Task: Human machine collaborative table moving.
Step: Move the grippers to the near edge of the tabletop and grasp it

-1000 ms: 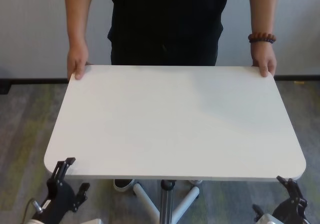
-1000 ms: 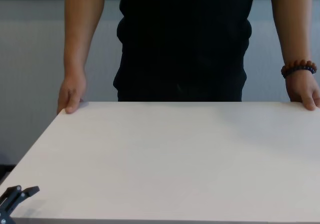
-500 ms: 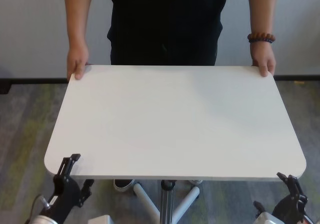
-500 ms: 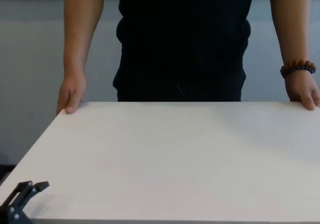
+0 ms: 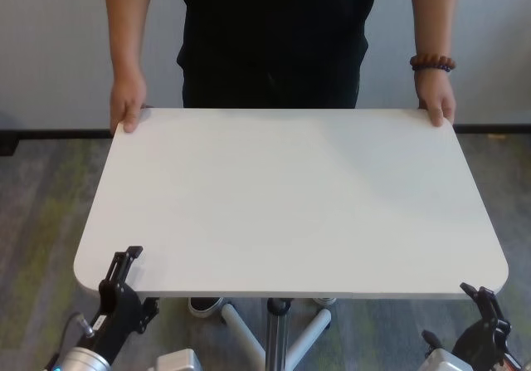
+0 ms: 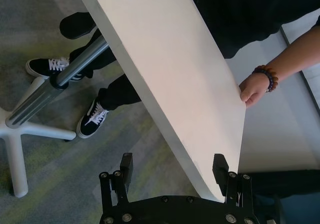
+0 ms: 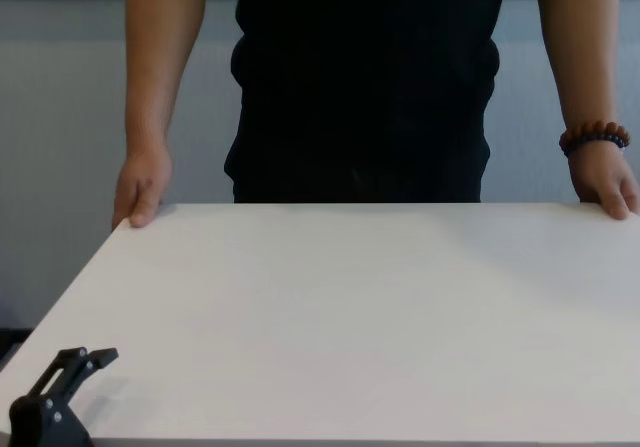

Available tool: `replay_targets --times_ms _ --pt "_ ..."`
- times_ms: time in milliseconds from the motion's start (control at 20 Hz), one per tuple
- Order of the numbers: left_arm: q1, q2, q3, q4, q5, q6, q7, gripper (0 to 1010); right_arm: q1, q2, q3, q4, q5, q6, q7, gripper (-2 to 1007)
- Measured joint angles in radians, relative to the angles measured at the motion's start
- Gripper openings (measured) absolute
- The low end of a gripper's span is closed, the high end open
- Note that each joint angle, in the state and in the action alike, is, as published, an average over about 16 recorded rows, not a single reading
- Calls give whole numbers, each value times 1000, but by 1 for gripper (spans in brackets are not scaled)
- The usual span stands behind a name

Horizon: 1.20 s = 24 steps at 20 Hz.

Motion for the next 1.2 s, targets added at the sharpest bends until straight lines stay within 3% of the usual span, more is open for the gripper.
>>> replay_targets --times_ms 550,1200 --pt "-20 -33 -4 38 52 10 19 1001 -3 -14 15 6 -37 1 16 1001" --pt "-21 -41 -10 44 60 11 26 1001 8 -28 15 17 -122 27 34 1001"
